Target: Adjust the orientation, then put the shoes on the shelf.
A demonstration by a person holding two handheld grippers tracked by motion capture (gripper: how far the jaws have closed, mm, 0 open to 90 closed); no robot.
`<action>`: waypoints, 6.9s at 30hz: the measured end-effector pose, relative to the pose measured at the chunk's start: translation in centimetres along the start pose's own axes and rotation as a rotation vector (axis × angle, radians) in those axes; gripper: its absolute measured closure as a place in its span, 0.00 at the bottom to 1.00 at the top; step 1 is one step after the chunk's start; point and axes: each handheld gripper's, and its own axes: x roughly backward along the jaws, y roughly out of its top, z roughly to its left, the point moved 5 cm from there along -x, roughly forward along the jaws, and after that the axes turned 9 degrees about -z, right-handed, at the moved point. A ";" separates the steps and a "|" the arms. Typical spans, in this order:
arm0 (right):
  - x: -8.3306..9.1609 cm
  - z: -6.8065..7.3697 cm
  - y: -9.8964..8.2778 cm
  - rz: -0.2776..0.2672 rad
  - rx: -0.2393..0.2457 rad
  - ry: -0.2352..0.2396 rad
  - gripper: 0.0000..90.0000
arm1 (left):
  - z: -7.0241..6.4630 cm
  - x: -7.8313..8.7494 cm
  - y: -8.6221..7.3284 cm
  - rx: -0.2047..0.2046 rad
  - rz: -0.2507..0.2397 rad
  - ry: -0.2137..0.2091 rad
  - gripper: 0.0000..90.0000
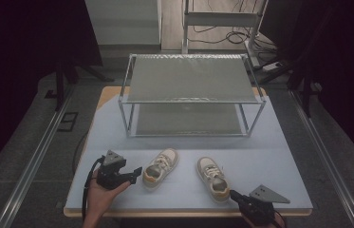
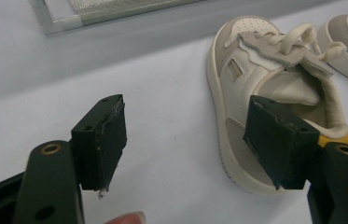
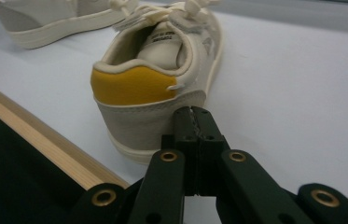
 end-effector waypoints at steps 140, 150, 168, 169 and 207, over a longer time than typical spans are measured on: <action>-8.4 -1.6 8.6 -0.072 0.064 -0.160 0.34 | -5.3 -9.0 4.3 -0.080 0.100 -0.044 0.33; -9.7 -2.9 9.9 -0.090 0.063 -0.191 0.34 | -4.9 -10.3 5.4 -0.067 0.101 -0.031 0.33; -12.6 -4.6 11.3 -0.088 0.065 -0.241 0.34 | -4.2 -13.0 7.8 -0.050 0.110 -0.007 0.33; -12.9 -4.6 11.4 -0.088 0.068 -0.243 0.34 | -4.2 -13.1 7.8 -0.045 0.108 -0.006 0.33; -19.6 -6.1 13.0 -0.043 0.103 -0.329 0.33 | -3.2 -19.0 10.5 -0.079 0.182 0.041 0.33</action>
